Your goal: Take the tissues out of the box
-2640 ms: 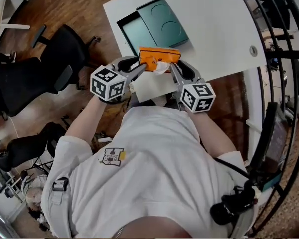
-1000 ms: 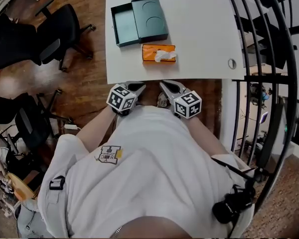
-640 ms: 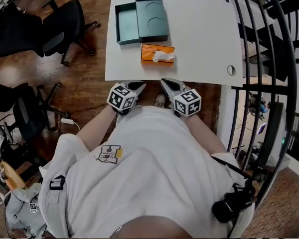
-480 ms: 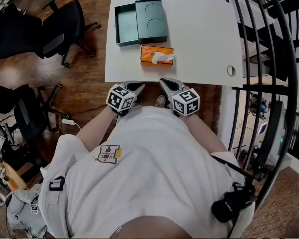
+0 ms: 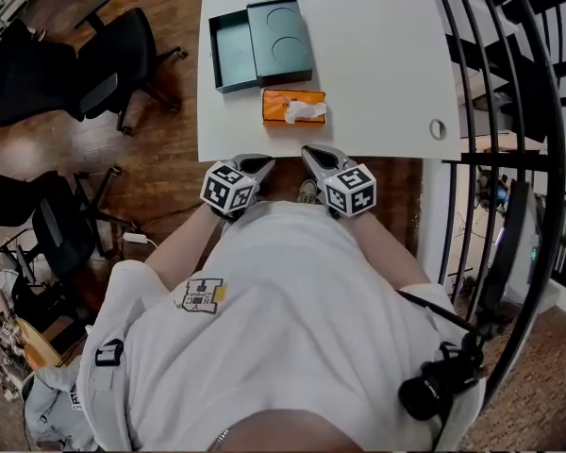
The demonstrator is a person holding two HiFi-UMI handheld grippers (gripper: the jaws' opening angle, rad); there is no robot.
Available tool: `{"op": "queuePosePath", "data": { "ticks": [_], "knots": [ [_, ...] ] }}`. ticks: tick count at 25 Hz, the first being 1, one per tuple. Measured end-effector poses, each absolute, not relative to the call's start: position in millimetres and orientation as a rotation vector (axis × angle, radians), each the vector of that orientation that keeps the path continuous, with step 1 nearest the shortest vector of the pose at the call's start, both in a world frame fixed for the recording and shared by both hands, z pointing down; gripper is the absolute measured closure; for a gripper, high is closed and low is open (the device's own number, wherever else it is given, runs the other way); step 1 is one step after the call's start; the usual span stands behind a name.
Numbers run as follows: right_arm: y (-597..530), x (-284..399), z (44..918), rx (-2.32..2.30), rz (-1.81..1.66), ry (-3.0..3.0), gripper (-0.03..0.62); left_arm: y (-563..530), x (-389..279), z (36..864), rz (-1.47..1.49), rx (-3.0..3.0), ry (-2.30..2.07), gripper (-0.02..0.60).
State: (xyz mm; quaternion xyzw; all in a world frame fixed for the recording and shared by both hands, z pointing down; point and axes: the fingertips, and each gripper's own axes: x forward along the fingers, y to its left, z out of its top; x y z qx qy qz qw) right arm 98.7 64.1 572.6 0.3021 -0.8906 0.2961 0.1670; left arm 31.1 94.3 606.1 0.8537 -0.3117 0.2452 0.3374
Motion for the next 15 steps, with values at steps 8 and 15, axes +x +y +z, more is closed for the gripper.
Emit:
{"op": "queuePosePath", "data": {
  "ticks": [8,15],
  "knots": [
    [61.4,97.6,569.8,0.867,0.841,-2.53,0.594,94.1,28.2,603.1,0.647,2.225,-0.8,0.581],
    [63.6,94.2,570.9,0.861,0.842,-2.526,0.594,96.8,25.4,602.3,0.645,2.228,-0.799,0.581]
  ]
}}
